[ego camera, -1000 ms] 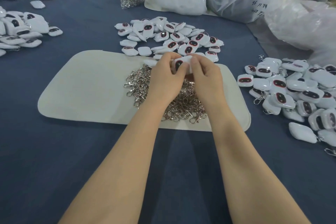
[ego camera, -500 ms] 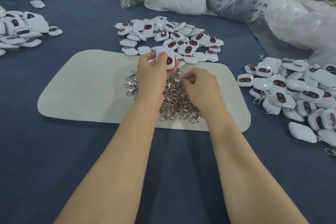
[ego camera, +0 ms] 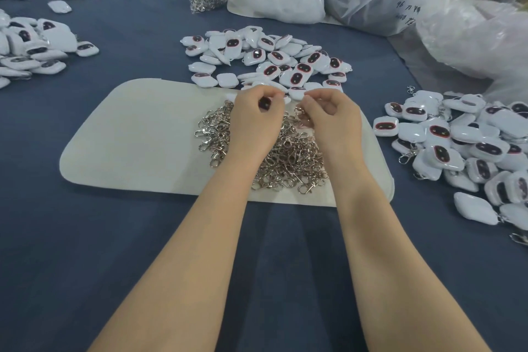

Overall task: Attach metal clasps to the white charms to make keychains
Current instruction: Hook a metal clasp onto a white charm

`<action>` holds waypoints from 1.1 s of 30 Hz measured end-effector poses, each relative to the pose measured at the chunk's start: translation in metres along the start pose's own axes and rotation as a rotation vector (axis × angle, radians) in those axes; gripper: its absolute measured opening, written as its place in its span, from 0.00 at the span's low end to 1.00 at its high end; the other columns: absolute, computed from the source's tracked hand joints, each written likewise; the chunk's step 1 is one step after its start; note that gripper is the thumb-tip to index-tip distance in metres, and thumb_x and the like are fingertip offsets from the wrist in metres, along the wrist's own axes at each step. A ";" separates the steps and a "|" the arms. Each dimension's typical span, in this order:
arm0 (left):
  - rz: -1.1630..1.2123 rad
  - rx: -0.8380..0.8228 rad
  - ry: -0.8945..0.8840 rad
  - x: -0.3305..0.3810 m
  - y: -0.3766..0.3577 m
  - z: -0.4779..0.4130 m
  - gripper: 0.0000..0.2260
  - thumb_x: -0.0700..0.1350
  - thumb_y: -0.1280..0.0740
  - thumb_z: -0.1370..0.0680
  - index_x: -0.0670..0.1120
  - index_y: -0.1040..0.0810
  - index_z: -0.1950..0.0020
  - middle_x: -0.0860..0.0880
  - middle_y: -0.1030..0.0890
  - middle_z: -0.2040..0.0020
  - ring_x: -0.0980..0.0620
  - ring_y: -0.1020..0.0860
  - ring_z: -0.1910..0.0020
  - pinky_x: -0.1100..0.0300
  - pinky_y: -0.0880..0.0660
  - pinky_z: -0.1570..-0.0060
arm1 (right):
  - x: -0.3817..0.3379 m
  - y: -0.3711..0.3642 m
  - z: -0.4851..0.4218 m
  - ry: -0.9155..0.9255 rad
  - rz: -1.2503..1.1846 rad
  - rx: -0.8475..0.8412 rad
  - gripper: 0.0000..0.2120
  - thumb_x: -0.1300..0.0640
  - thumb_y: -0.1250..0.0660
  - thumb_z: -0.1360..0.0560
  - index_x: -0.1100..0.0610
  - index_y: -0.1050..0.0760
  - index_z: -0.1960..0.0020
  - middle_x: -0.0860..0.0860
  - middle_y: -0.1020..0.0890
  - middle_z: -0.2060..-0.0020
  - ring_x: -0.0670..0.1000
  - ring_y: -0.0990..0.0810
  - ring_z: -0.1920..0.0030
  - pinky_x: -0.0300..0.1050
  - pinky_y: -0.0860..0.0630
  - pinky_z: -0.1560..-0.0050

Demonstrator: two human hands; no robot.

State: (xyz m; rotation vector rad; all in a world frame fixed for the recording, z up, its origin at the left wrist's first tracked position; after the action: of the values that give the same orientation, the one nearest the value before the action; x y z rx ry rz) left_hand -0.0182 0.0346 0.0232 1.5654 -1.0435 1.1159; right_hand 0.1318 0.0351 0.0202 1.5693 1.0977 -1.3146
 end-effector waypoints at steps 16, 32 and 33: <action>-0.067 0.052 -0.035 -0.001 0.002 -0.004 0.08 0.44 0.35 0.22 0.51 0.24 0.61 0.51 0.20 0.60 0.61 0.27 0.65 0.72 0.32 0.64 | -0.001 -0.017 0.005 -0.055 -0.094 -0.175 0.05 0.65 0.34 0.24 0.56 0.24 0.54 0.50 0.18 0.65 0.44 0.22 0.68 0.39 0.22 0.60; -0.065 0.013 0.014 -0.006 -0.002 -0.003 0.07 0.45 0.34 0.24 0.46 0.24 0.62 0.49 0.23 0.62 0.62 0.31 0.72 0.70 0.34 0.70 | -0.009 -0.005 0.002 0.087 0.038 -0.005 0.09 0.65 0.38 0.22 0.54 0.21 0.51 0.47 0.18 0.62 0.41 0.20 0.62 0.38 0.22 0.56; -0.099 0.024 -0.002 -0.005 -0.001 -0.003 0.05 0.46 0.34 0.24 0.46 0.23 0.59 0.48 0.22 0.57 0.62 0.30 0.69 0.71 0.34 0.67 | -0.012 -0.004 0.003 0.123 0.109 0.017 0.10 0.64 0.38 0.22 0.53 0.20 0.51 0.47 0.18 0.60 0.43 0.20 0.59 0.40 0.22 0.53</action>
State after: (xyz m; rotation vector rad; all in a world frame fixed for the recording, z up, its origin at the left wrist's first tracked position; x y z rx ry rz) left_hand -0.0188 0.0384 0.0184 1.6201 -0.9469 1.0629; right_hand 0.1260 0.0325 0.0311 1.7176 1.0616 -1.1705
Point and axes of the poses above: each hand's wrist, its own z-axis away from the middle knuckle, its own y-axis out of the back of the hand, x = y × z, the point moved 8 cm from there along -z, towards the middle knuckle
